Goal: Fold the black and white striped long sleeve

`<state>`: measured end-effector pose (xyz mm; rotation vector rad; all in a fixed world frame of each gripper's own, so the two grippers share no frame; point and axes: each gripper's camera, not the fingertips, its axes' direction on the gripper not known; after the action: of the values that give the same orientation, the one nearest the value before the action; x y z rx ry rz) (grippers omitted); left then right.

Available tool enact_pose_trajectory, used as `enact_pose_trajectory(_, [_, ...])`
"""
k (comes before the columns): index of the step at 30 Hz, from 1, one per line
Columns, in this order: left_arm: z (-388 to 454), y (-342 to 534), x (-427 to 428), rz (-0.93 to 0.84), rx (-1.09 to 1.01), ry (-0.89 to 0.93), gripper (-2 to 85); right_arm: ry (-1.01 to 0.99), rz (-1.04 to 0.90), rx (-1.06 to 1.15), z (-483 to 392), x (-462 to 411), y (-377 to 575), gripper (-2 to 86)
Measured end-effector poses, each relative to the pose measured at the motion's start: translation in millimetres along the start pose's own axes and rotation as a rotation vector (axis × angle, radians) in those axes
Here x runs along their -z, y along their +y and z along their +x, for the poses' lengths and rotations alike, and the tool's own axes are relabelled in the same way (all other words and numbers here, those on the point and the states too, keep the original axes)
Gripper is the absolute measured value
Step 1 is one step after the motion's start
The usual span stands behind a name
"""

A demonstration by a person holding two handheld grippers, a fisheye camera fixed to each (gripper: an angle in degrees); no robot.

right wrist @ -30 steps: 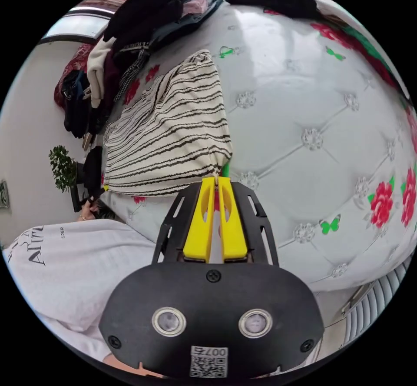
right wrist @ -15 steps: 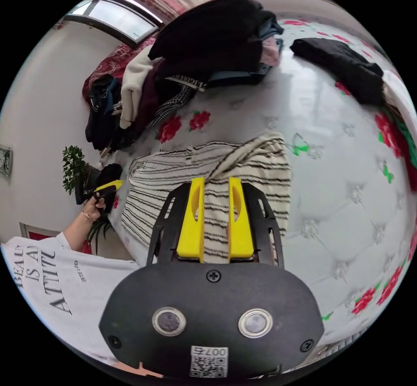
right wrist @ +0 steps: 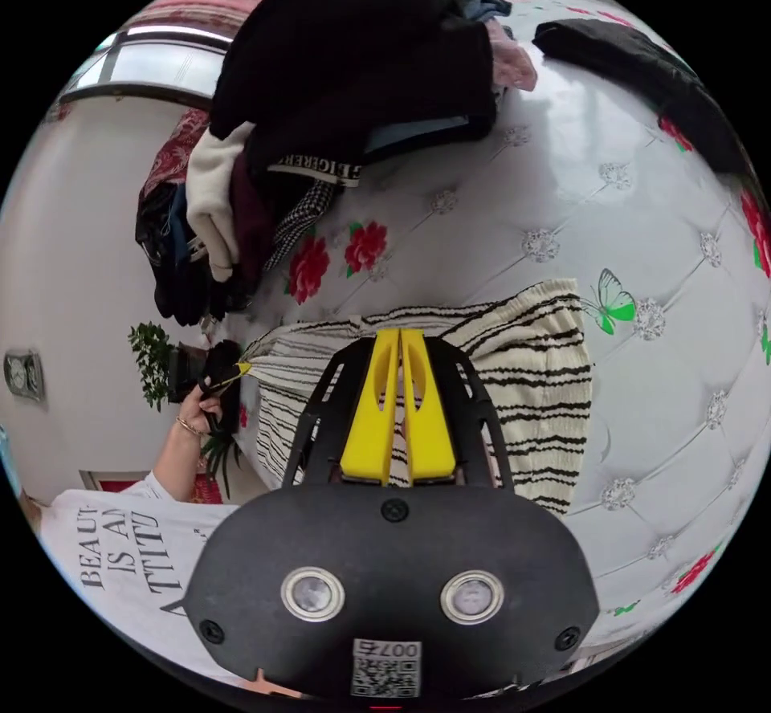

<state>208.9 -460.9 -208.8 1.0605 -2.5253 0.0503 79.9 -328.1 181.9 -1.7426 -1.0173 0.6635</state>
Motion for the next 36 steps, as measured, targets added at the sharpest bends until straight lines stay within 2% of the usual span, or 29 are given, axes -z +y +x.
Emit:
enact_pose_trajectory(4, [-6, -26, 6, 0.006, 0.037, 0.063, -0.8, 0.028, 0.025, -0.011, -2, -11, -13, 0.6])
enact_pose_trajectory(7, [-10, -43, 18, 0.089, 0.085, 0.18, -0.9, 0.053, 0.065, 0.041, -13, -8, -13, 2.7])
enact_pose_trajectory(11, [-36, -40, 23, 0.226, 0.261, 0.356, -0.9, 0.095, 0.017, 0.157, -26, -11, -5, 5.5])
enact_pose_trajectory(16, [-51, -21, 26, 0.221, 0.284, 0.285, -0.9, 0.257, -0.128, 0.553, -74, -34, 37, 7.5])
enact_pose_trajectory(19, [-60, -13, 32, 0.209, 0.3, 0.265, -0.9, 0.341, -0.266, 0.698, -94, -61, 53, 6.1])
enact_pose_trajectory(21, [-64, -15, 39, 0.213, 0.314, 0.297, -0.9, 0.392, -0.322, 0.733, -99, -76, 56, 4.1])
enact_pose_trajectory(25, [-55, -28, 49, 0.209, 0.278, 0.314, -0.9, 0.548, -0.219, 0.684, -100, -83, 41, 0.5])
enact_pose_trajectory(30, [-51, -39, 53, 0.197, 0.245, 0.302, -0.8, 0.443, -0.098, 0.522, -85, -58, 12, 0.7])
enact_pose_trajectory(33, [-56, -37, 55, 0.195, 0.25, 0.322, -0.8, 0.304, -0.118, 0.626, -91, -46, 21, 2.0])
enact_pose_trajectory(36, [-61, -35, 54, 0.177, 0.261, 0.321, -0.8, 0.313, -0.246, 0.746, -97, -58, 42, 3.2])
